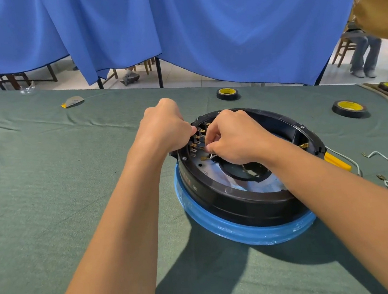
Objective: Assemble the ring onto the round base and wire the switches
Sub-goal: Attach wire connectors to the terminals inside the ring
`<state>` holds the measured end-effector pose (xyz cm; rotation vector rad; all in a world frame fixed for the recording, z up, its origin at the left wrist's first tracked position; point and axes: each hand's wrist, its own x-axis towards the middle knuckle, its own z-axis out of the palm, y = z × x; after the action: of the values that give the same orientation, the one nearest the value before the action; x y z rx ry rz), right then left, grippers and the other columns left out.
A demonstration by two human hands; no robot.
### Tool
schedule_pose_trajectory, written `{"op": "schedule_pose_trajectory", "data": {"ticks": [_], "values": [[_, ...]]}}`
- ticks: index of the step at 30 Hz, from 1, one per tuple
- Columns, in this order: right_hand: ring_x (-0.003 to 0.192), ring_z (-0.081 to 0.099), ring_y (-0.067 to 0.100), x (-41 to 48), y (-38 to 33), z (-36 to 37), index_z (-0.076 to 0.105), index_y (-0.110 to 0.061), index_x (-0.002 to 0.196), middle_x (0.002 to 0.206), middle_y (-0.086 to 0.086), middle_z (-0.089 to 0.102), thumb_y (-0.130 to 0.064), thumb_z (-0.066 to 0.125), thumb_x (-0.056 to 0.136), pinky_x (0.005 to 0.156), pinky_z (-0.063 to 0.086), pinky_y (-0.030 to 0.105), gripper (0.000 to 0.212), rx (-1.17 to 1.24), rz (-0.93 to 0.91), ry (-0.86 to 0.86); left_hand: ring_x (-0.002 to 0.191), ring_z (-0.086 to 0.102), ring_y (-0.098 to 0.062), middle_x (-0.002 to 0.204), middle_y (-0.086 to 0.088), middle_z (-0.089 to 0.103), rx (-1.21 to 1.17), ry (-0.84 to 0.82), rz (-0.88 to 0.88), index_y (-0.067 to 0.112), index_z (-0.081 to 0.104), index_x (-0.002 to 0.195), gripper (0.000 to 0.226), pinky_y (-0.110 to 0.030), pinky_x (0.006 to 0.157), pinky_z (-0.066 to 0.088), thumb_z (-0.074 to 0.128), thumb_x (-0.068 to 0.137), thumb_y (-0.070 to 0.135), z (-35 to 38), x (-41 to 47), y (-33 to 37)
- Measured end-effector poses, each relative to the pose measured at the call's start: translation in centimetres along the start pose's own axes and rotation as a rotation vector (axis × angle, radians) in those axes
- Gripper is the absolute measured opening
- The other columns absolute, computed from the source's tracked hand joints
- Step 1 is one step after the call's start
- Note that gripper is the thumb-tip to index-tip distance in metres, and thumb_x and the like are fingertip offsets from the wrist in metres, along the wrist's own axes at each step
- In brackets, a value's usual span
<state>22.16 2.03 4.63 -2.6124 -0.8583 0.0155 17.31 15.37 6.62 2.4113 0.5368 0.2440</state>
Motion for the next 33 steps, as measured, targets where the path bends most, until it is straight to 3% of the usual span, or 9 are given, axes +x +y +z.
{"op": "schedule_pose_trajectory", "data": {"ticks": [3,8,12,16,20,23,26,30,33], "values": [[0.093,0.06,0.02,0.0,-0.1,0.0,0.073,-0.019,0.096,0.096,0.001,0.068,-0.018,0.068,0.086,0.086,0.054,0.043,0.011,0.015,-0.003,0.002,0.075,0.057,-0.022,0.097,-0.013,0.063,-0.026,-0.007,-0.002,0.007,0.067,0.107,0.03,-0.027,0.051,0.037,0.07,0.089,0.031,0.0,-0.1,0.0],[0.093,0.061,0.021,0.1,-0.3,0.1,0.074,-0.018,0.093,0.094,0.002,0.069,-0.016,0.067,0.084,0.086,0.054,0.045,0.011,0.028,0.009,-0.001,0.083,0.059,-0.027,0.1,-0.014,0.064,-0.049,-0.013,-0.006,0.007,0.067,0.108,0.03,-0.03,0.059,0.042,0.07,0.089,0.03,-0.1,0.0,-0.2],[0.096,0.059,0.024,0.1,-0.6,0.1,0.073,-0.018,0.086,0.092,0.003,0.068,-0.015,0.066,0.081,0.091,0.05,0.048,0.01,0.038,0.029,0.005,0.076,0.057,-0.02,0.097,-0.013,0.065,-0.074,-0.018,-0.009,0.005,0.068,0.107,0.03,-0.026,0.054,0.04,0.071,0.088,0.029,-0.2,0.1,-0.3],[0.096,0.058,0.026,0.3,-1.0,0.2,0.073,-0.017,0.085,0.09,0.004,0.067,-0.015,0.066,0.081,0.092,0.048,0.05,0.009,0.051,0.037,0.003,0.077,0.058,-0.022,0.096,-0.013,0.065,-0.072,-0.016,-0.011,0.006,0.069,0.105,0.029,-0.027,0.052,0.039,0.071,0.088,0.029,-0.2,0.0,-0.2],[0.098,0.058,0.026,0.2,-1.1,0.1,0.073,-0.017,0.086,0.092,0.004,0.067,-0.014,0.065,0.082,0.093,0.048,0.05,0.009,0.065,0.042,0.003,0.086,0.062,-0.028,0.098,-0.013,0.066,-0.081,-0.014,-0.012,0.007,0.069,0.106,0.028,-0.032,0.064,0.045,0.072,0.088,0.028,-0.2,0.0,-0.3],[0.094,0.061,0.022,0.0,-0.8,-0.3,0.073,-0.023,0.083,0.09,0.0,0.069,-0.015,0.064,0.084,0.085,0.052,0.041,0.012,0.081,0.026,0.007,0.08,0.063,-0.025,0.096,-0.014,0.068,-0.098,-0.022,-0.004,0.007,0.072,0.101,0.025,-0.03,0.062,0.046,0.073,0.087,0.027,-0.3,-0.1,-0.3],[0.083,0.061,0.014,-0.1,0.4,-1.0,0.075,-0.024,0.089,0.079,-0.008,0.066,-0.01,0.062,0.086,0.075,0.054,0.035,0.019,0.104,0.003,0.128,0.073,0.058,-0.022,0.096,-0.014,0.066,-0.065,-0.025,0.005,0.006,0.069,0.098,0.027,-0.028,0.053,0.038,0.073,0.086,0.03,-0.4,0.0,-0.2],[0.077,0.052,0.011,-0.3,1.4,-1.2,0.075,-0.029,0.097,0.069,-0.02,0.048,-0.013,0.068,0.085,0.076,0.051,0.034,0.021,-0.008,-0.062,0.136,0.101,0.058,-0.032,0.109,-0.013,0.062,-0.061,0.051,0.023,0.008,0.065,0.109,0.038,-0.034,0.071,0.043,0.073,0.085,0.037,0.0,0.3,-0.3],[0.083,0.057,0.016,-0.4,1.1,-0.9,0.076,-0.032,0.094,0.075,-0.016,0.053,-0.023,0.07,0.085,0.076,0.05,0.035,0.015,-0.057,-0.085,0.132,0.107,0.059,-0.026,0.116,-0.012,0.064,-0.14,0.07,0.066,0.011,0.066,0.119,0.044,-0.03,0.078,0.043,0.074,0.085,0.036,0.4,0.2,-0.4]]}}
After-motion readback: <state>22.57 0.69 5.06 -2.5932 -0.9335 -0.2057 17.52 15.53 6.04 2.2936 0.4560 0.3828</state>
